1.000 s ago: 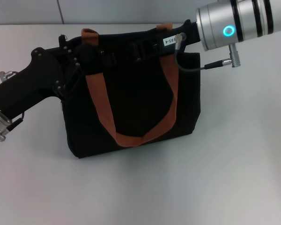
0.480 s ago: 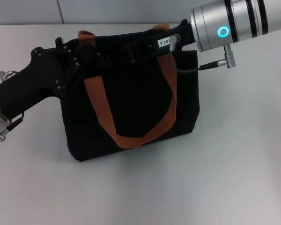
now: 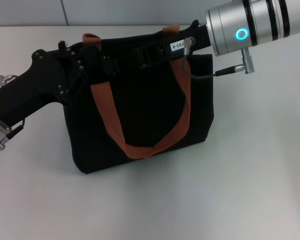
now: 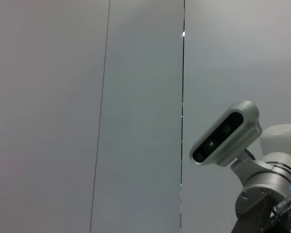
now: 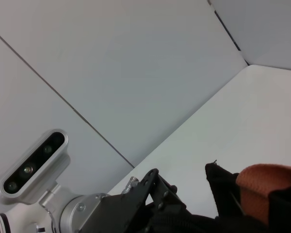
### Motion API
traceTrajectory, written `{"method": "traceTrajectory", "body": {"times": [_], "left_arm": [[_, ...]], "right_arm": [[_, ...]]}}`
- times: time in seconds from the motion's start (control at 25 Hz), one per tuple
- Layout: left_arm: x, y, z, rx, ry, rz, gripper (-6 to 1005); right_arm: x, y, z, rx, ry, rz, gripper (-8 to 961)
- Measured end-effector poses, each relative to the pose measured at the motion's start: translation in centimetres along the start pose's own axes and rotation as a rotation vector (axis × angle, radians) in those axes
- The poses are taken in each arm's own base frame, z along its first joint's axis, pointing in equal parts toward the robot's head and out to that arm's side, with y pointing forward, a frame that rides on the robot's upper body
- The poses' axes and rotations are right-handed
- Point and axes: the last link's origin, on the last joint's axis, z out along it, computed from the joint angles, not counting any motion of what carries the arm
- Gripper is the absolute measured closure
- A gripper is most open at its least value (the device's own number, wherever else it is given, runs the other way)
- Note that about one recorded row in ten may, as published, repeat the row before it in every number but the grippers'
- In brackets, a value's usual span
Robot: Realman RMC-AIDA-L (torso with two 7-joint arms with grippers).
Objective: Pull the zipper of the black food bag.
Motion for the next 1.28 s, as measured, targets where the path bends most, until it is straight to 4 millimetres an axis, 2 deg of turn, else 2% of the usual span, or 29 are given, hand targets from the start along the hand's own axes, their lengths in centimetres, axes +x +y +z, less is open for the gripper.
{"method": "traceTrajectory", "body": {"times": [0.48,1.28], "left_arm": [[0.0,0.0,0.0,0.0,0.0,0.002,892],[0.0,0.0,-0.1,-0.001,0.001,0.001,879]], "right_arm": [[-0.4,-0.1,-0.9,-0.003,-0.027,0.016,854],[-0.4,-0.4,0.1,0.037,-0.007,0.012,896]]}}
